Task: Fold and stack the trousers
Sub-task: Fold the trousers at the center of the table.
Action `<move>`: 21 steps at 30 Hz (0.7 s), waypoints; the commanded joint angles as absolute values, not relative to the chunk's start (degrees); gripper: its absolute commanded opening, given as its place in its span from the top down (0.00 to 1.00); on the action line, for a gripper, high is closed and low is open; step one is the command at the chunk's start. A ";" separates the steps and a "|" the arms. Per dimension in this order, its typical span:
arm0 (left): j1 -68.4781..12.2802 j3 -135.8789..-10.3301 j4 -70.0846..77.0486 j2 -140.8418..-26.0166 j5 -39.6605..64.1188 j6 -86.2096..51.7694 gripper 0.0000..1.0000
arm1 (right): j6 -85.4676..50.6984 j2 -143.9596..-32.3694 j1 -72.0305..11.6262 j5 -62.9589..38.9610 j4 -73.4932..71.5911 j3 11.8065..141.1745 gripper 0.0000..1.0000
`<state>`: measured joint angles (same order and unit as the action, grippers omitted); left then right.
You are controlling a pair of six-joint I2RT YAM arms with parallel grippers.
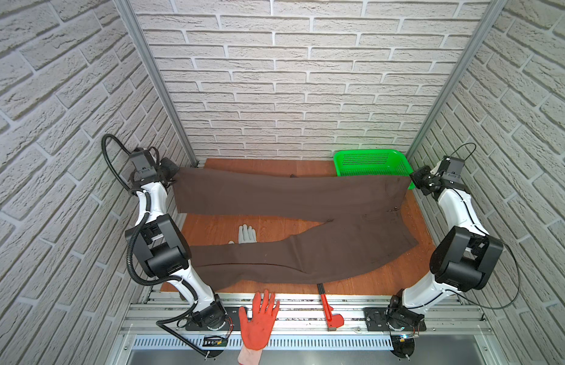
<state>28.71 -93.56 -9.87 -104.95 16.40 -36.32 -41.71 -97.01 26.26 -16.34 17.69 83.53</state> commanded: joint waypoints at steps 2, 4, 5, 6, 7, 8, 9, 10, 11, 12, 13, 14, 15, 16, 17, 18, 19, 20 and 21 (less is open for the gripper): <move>30.87 -100.80 -3.95 -107.05 17.31 -40.64 1.00 | -45.59 -98.67 25.85 -14.59 7.65 89.11 0.95; 30.84 -103.44 -2.83 -108.83 18.00 -42.30 1.00 | -46.96 -100.03 25.53 -13.30 4.24 89.79 0.95; 30.90 -105.19 -2.76 -110.25 18.58 -43.27 1.00 | -46.68 -100.98 24.98 -12.59 3.43 90.76 0.95; 30.91 -106.79 -2.90 -111.42 18.94 -44.08 1.00 | -46.80 -101.78 24.64 -12.12 3.15 91.60 0.95; 30.85 -108.35 -2.90 -112.68 19.20 -44.92 1.00 | -47.20 -102.80 24.12 -11.91 2.35 92.51 0.95; 30.81 -109.66 -2.74 -113.80 19.38 -45.77 1.00 | -47.79 -103.72 23.68 -11.83 1.21 93.24 0.95; 30.76 -110.76 -2.50 -114.72 19.49 -46.26 1.00 | -48.33 -104.61 23.34 -11.67 0.36 94.01 0.95; 30.76 -112.06 -2.36 -115.77 19.64 -46.84 1.00 | -48.82 -105.55 22.97 -11.16 -0.30 94.79 0.95; 30.77 -113.14 -2.37 -116.63 19.71 -47.37 1.00 | -49.48 -106.26 22.75 -10.42 -1.31 95.32 0.95; 30.76 -114.26 -2.46 -117.45 19.79 -47.81 1.00 | -49.95 -106.79 22.59 -10.07 -2.59 95.54 0.95; 30.76 -115.28 -2.33 -118.22 20.07 -48.27 1.00 | -50.21 -107.25 22.53 -9.64 -3.92 95.87 0.95; 30.76 -116.13 -2.28 -118.75 20.33 -48.61 1.00 | -50.52 -107.52 22.46 -9.06 -5.09 95.93 0.95; 30.77 -116.65 -2.43 -119.03 20.51 -48.75 1.00 | -50.77 -107.61 22.42 -8.72 -5.79 95.94 0.95; 30.87 -116.85 -2.55 -118.85 20.80 -49.00 1.00 | -50.67 -107.64 22.46 -8.59 -6.05 95.82 0.95; 30.97 -115.97 -2.28 -118.16 21.11 -49.13 1.00 | -50.24 -107.38 22.52 -8.81 -5.62 95.70 0.95; 31.05 -114.47 -1.43 -116.83 21.39 -49.22 1.00 | -49.66 -107.03 22.54 -9.09 -4.99 95.26 0.95; 31.23 -110.71 0.16 -114.65 21.35 -49.40 1.00 | -48.92 -106.28 22.61 -9.48 -4.64 94.16 0.95; 31.54 -106.15 2.39 -111.95 21.14 -49.82 1.00 | -48.40 -105.22 22.90 -9.66 -4.86 92.33 0.95; 31.95 -101.91 4.48 -109.29 21.18 -50.20 1.00 | -48.21 -104.20 23.21 -9.61 -5.42 90.27 0.95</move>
<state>28.49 -108.49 -2.13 -114.72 23.53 -45.43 -49.08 -108.57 21.82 -11.99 0.89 92.75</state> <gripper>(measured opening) 0.076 0.053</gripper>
